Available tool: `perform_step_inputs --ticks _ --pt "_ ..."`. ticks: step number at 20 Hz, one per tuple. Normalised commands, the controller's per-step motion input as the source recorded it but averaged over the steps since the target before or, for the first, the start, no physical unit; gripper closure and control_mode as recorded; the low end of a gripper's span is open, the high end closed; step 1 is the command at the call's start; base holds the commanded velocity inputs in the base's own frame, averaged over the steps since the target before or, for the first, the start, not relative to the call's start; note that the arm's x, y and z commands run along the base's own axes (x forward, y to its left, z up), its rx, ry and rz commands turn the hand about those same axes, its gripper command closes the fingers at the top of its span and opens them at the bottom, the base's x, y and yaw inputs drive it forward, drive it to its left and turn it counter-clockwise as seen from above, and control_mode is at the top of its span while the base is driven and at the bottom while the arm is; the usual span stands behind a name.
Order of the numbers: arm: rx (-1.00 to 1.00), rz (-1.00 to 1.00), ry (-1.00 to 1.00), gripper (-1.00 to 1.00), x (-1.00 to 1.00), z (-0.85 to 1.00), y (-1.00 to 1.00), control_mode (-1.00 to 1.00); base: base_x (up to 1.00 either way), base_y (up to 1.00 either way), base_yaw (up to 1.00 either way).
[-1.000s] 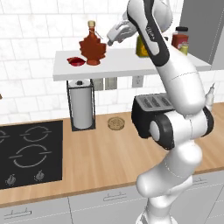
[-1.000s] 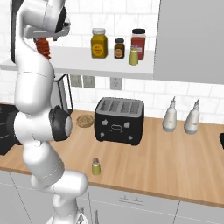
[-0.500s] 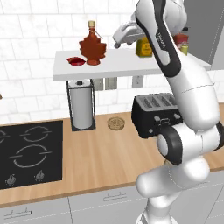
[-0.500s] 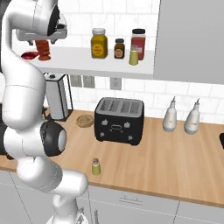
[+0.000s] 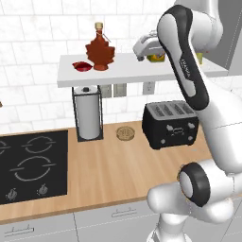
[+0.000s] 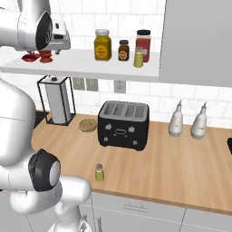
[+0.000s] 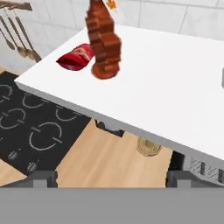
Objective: Put the shaker and condiment bottle from the counter next to their counterparts in the cabinet.
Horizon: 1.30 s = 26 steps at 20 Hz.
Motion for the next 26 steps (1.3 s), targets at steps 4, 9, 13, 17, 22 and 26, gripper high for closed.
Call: perform_step_inputs --ticks 4,9,13,17,22,26 --pt "0.00 -0.25 -0.06 -1.00 -0.45 -0.59 -0.26 -1.00 0.00 0.00 0.00" --pt "0.00 -0.29 -0.09 -1.00 -0.29 -0.85 -0.24 -1.00 0.00 0.00 0.00" --pt "0.00 -0.32 -0.12 -1.00 -0.17 -0.92 -0.31 -1.00 0.00 0.00 0.00" --pt "0.00 -0.30 -0.14 -1.00 -0.30 -0.82 -0.38 -1.00 0.00 0.00 0.00" --pt "0.00 -0.28 -0.14 -1.00 -0.43 -0.77 -0.30 -1.00 0.00 0.00 0.00" --pt "0.00 -0.14 0.00 -1.00 -0.32 -0.61 -0.07 -1.00 0.00 0.00 0.00"
